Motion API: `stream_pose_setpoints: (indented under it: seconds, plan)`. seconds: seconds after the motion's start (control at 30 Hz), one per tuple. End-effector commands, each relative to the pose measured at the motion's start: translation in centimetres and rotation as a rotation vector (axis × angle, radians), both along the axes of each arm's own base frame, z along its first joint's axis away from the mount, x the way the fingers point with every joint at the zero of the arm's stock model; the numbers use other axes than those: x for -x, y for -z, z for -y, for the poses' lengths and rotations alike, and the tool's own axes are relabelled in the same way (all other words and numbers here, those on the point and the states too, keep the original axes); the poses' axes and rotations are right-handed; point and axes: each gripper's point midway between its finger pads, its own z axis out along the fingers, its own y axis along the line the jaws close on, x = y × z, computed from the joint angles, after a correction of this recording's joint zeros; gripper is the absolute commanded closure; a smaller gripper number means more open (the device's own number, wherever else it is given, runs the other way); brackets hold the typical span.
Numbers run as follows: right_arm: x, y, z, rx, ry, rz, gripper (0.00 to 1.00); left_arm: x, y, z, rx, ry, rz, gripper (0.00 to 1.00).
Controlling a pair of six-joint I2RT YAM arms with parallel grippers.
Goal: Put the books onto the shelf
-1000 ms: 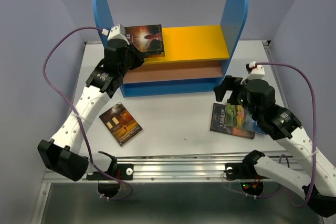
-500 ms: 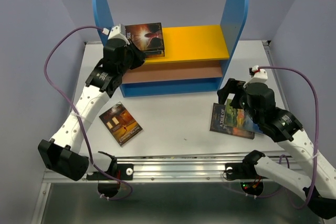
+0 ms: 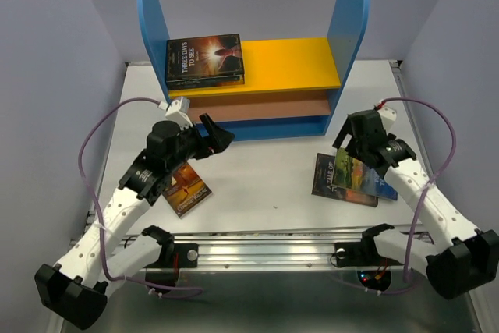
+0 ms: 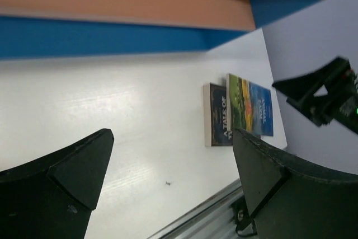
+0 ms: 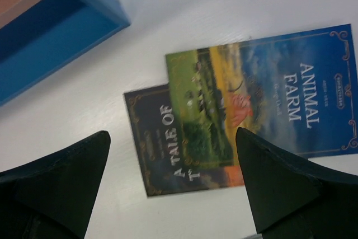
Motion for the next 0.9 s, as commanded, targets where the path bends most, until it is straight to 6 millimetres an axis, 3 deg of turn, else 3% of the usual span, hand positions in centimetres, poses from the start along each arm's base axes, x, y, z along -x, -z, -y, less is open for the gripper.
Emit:
stream_pose_setpoints:
  seconds: [0.0, 0.03, 0.07, 0.13, 0.17, 0.2, 0.33, 0.4, 0.43, 0.6, 0.7, 0.87]
  plan:
    - [-3.0, 2.7, 3.5, -0.1, 0.064, -0.036, 0.0, 1.9, 2.0, 2.0, 0.047, 0.09, -0.027, 0.01]
    - [-3.7, 3.6, 4.4, -0.113, 0.092, -0.054, 0.0, 2.1, 2.2, 2.5, 0.059, 0.108, -0.032, 0.01]
    - [-4.0, 3.9, 7.2, -0.124, 0.178, -0.057, 0.0, 2.6, 3.6, 3.0, 0.057, 0.128, -0.063, 0.01]
    - [-5.0, 4.5, 9.0, -0.177, 0.214, -0.05, 0.0, 3.5, 4.1, 4.8, 0.086, 0.18, -0.077, 0.01]
    - [-4.9, 5.0, 10.2, -0.201, 0.249, -0.056, 0.0, 3.8, 5.4, 5.4, 0.074, 0.193, -0.114, 0.01]
    - [-4.6, 5.2, 12.8, -0.224, 0.326, -0.051, 0.0, 3.9, 5.3, 6.2, 0.085, 0.214, -0.105, 0.01]
    - [-3.8, 6.6, 17.7, -0.28, 0.443, -0.044, 0.0, 4.1, 5.9, 9.2, 0.069, 0.285, -0.115, 0.01]
    - [-3.7, 7.3, 18.2, -0.38, 0.431, -0.038, 0.0, 3.5, 6.6, 10.7, 0.042, 0.315, -0.141, 0.01]
    - [-3.4, 7.5, 19.3, -0.43, 0.449, -0.004, 0.0, 2.9, 6.9, 11.8, 0.034, 0.333, -0.147, 0.01]
    - [-2.5, 9.6, 21.0, -0.484, 0.489, 0.012, 0.0, 1.6, 7.4, 16.0, 0.019, 0.429, -0.142, 0.01]
    - [-1.6, 11.2, 21.0, -0.523, 0.5, -0.013, 0.0, 0.7, 7.6, 19.1, 0.001, 0.504, -0.132, 0.01]
    - [-1.2, 13.2, 18.9, -0.634, 0.446, -0.01, 0.0, -0.5, 9.2, 22.9, -0.021, 0.564, -0.167, 0.01]
